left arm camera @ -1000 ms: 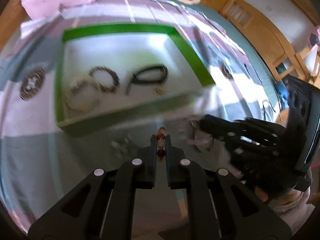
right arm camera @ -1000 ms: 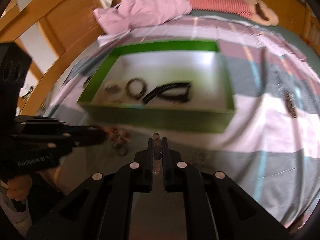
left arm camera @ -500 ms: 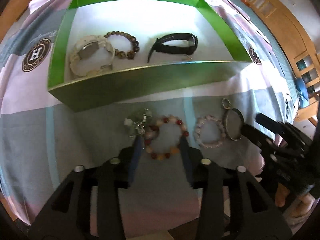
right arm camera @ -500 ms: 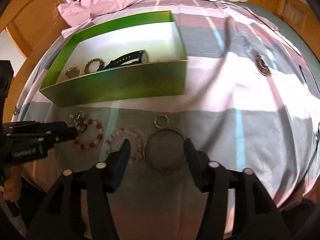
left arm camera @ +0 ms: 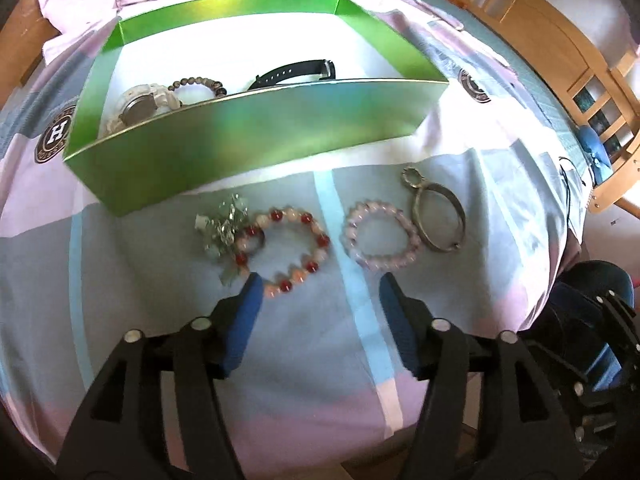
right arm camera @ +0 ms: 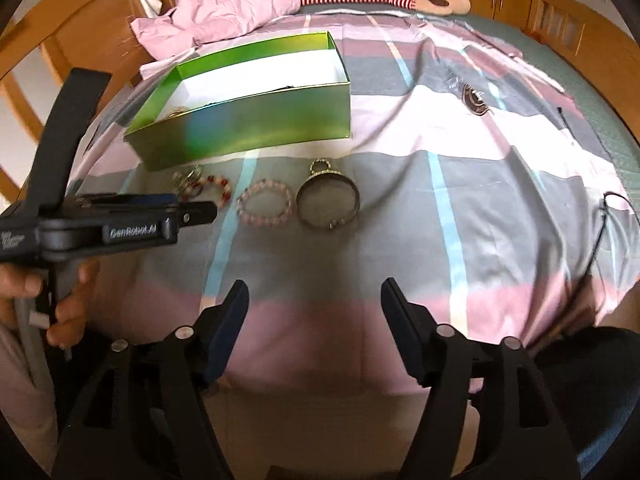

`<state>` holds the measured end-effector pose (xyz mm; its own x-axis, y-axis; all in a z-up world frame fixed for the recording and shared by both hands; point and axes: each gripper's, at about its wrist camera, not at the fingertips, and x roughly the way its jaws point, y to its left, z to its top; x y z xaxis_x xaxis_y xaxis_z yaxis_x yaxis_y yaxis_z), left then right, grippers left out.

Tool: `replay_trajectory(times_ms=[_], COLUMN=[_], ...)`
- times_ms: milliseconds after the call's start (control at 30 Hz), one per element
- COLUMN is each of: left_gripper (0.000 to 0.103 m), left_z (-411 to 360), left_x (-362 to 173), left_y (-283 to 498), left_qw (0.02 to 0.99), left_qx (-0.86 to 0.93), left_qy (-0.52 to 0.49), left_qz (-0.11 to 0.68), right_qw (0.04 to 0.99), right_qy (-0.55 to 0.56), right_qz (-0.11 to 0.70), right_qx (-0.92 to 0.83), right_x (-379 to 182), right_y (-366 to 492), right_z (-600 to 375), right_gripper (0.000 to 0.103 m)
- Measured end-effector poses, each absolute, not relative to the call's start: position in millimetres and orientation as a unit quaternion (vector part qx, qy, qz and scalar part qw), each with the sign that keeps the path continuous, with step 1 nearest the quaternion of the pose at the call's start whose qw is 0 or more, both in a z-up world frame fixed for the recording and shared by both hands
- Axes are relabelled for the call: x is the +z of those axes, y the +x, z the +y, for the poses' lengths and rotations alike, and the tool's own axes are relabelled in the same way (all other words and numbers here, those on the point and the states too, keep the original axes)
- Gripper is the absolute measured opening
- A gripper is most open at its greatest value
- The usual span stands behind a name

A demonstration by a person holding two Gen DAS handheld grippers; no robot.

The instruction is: Organize jewelry

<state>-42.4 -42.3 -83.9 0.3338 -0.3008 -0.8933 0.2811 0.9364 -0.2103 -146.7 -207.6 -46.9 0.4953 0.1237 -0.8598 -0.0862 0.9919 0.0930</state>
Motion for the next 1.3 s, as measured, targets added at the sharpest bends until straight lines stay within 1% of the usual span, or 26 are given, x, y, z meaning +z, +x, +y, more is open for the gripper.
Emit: replay_trajectory(times_ms=[167,300,400,533,633,767,900,1000,1033,1100,1133,1167,1267,1300], left_gripper=[0.067,0.067,0.067,0.067,0.067,0.067,0.067,0.072,0.072,0.072,0.072,0.072,0.073,0.075], left_z=[-28.4,-14.0,-10.3,-13.4,-6.9,1.6,-1.1,-3.4,-3.5,-3.8,-4.5,-5.8,-10.3,-12.7], left_x=[-74.7,-69.6,-68.8,-64.9,-64.0,-68.1,-74.6,-81.1,-83.5,-88.7,-90.7,-93.2,-100.3,-102.0], left_y=[-64.2,-74.8,-81.7,-99.6,-111.6,-118.5,-120.6,-117.6,-116.5,-114.3,-113.1,-111.3,-104.2,-102.0], left_qw=[0.833,0.839,0.846,0.87,0.872,0.869,0.869,0.865,0.863,0.86,0.859,0.859,0.855,0.854], left_qx=[-0.168,-0.145,-0.119,-0.059,-0.036,-0.002,0.02,0.025,0.028,0.036,0.04,0.046,0.062,0.066], left_qy=[-0.035,-0.084,-0.111,-0.085,-0.078,-0.083,-0.062,-0.048,-0.042,-0.03,-0.026,-0.02,-0.013,-0.014], left_qz=[0.526,0.518,0.509,0.482,0.482,0.488,0.49,0.499,0.502,0.508,0.509,0.51,0.515,0.517], right_qw=[0.872,0.887,0.89,0.898,0.903,0.896,0.891,0.888,0.884,0.866,0.85,0.845,0.852,0.851], right_qy=[0.001,0.006,0.013,0.017,0.023,-0.014,-0.029,-0.002,0.013,0.053,0.069,0.078,0.086,0.098], right_qz=[0.484,0.454,0.442,0.42,0.408,0.423,0.43,0.435,0.439,0.471,0.504,0.514,0.499,0.498], right_qx=[0.069,0.089,0.111,0.129,0.133,0.132,0.142,0.152,0.157,0.162,0.139,0.129,0.135,0.134], right_x=[-30.2,-5.8,6.2,20.5,23.8,9.5,-5.7,-22.0,-28.9,-50.7,-62.2,-65.1,-60.2,-59.8], right_y=[-169.6,-181.5,-186.7,-181.3,-163.5,-126.8,-80.4,-48.0,-43.0,-33.4,-27.8,-24.5,-24.6,-25.0], right_z=[-205.7,-210.9,-218.0,-228.8,-239.0,-243.6,-243.4,-249.2,-253.1,-264.7,-271.5,-275.5,-284.4,-289.4], right_gripper=[0.069,0.069,0.073,0.075,0.076,0.076,0.076,0.076,0.076,0.076,0.076,0.076,0.076,0.076])
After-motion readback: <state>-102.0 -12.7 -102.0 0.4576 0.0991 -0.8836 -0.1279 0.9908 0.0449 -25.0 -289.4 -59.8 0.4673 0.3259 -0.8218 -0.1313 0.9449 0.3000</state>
